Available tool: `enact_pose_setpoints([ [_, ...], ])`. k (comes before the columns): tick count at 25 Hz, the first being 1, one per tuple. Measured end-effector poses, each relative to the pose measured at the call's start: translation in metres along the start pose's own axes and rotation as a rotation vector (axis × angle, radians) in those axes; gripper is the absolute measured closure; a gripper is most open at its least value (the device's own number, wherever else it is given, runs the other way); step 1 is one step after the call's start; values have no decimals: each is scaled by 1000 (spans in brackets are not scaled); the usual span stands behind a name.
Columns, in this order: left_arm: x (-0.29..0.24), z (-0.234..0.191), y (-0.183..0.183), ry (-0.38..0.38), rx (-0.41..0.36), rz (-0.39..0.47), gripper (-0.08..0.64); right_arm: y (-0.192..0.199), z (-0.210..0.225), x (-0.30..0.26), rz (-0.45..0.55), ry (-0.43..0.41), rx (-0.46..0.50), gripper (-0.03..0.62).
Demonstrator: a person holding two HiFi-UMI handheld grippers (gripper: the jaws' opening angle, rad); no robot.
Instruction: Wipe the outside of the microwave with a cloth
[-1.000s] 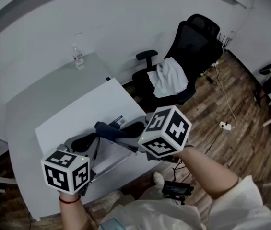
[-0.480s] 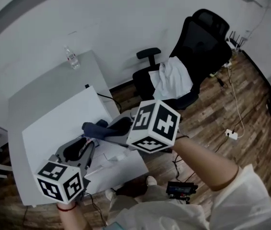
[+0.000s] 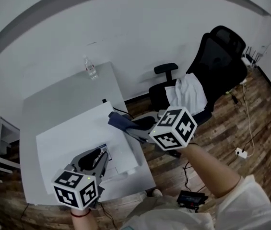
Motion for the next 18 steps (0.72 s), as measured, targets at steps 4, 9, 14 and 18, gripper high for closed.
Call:
enact_pose_setpoints([
  [4,-7,-7,-13,21,-16,37,469,3,23,-10,95,83,-220,514],
  [9,-28,-5,-32,15,-56,4,469,8,25,-25,132,46,-277,514],
  [14,-44,5,-53,-33,-125,3,469,-6,39,-30,119,-109,-67,514],
  [18,-61,14,-80,-117,-357,-19,450,1,64,-26,40,-251,193,514],
])
Point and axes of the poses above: the fingertips, and each gripper's own axes: x backward along the fingers, z to its right, y out of its underside, the point moved 10 cm from there along x, backward along the fingers, and after that the axes turned 7 degrees about -x, right-handed, at the moved point
